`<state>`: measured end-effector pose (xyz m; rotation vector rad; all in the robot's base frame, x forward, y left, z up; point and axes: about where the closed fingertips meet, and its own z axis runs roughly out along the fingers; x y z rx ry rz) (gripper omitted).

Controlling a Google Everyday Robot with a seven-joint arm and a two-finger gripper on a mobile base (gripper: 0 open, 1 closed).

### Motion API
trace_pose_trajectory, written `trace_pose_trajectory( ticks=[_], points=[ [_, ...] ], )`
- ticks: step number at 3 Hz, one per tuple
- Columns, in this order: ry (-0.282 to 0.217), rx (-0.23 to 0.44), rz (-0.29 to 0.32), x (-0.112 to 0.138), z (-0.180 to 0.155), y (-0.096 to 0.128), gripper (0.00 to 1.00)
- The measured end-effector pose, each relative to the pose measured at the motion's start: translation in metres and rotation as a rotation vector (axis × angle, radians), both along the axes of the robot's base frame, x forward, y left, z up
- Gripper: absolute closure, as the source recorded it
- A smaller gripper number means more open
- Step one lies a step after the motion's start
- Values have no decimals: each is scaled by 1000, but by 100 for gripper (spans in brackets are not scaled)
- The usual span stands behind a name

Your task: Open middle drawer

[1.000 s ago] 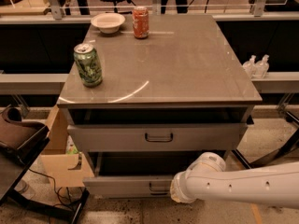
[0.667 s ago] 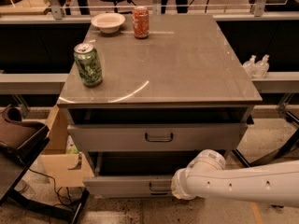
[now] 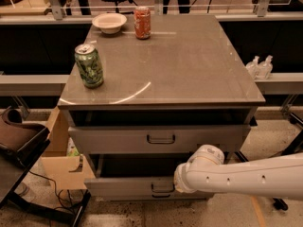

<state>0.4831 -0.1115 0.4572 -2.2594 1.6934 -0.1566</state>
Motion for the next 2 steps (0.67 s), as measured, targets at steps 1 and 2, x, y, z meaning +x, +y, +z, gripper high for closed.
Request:
trace_pose_trajectory(
  ticks=[1, 2],
  points=[
    [-28, -26, -6, 16, 11, -8, 100],
    [-51, -54, -7, 25, 29, -15, 100]
  ],
)
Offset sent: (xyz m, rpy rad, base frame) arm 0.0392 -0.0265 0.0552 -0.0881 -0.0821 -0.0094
